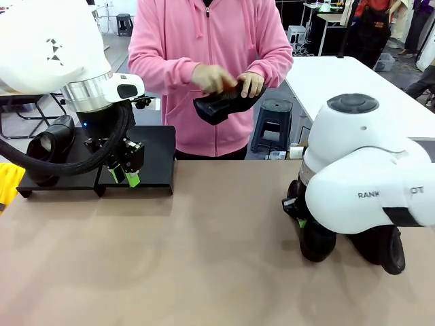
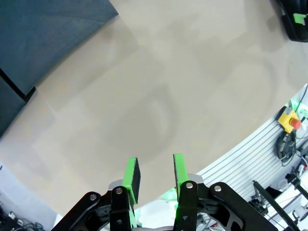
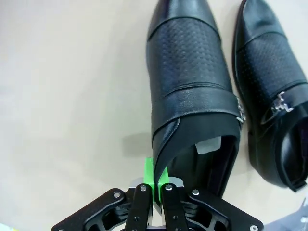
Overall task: Organize the shoes by placing them on the stand.
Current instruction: Pick up one Shoe and place it in the middle of the table.
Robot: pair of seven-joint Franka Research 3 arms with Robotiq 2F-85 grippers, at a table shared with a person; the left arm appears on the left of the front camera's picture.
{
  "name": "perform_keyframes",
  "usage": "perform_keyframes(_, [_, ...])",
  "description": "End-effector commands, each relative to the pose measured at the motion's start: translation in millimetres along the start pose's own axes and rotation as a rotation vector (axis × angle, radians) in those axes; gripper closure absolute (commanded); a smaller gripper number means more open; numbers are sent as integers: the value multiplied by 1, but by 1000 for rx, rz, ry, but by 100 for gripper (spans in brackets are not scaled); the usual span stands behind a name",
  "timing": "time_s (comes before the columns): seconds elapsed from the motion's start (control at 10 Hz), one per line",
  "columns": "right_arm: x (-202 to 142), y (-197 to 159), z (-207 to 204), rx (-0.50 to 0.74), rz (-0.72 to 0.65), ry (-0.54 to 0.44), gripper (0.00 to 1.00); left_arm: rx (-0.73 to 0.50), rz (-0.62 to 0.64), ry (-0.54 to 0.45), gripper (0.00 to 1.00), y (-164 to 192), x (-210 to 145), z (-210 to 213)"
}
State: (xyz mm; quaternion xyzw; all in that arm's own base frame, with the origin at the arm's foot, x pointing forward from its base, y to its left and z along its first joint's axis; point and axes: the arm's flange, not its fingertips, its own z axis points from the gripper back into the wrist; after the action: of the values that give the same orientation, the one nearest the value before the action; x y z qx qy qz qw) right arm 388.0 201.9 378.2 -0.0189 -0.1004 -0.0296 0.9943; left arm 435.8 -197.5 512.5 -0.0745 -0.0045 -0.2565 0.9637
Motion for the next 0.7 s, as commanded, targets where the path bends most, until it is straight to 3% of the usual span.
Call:
perform_keyframes(0.0, [-22,23,60,55,-37,-84,100,-4,0,-10,60,1,-3,0])
perform_keyframes(0.2, [-48,62,87,132,-51,-111,100,-4,0,-10,60,1,-3,0])
perform_keyframes(0.6, [-72,142,44,132,90,-103,100,-4,0,-10,60,1,-3,0])
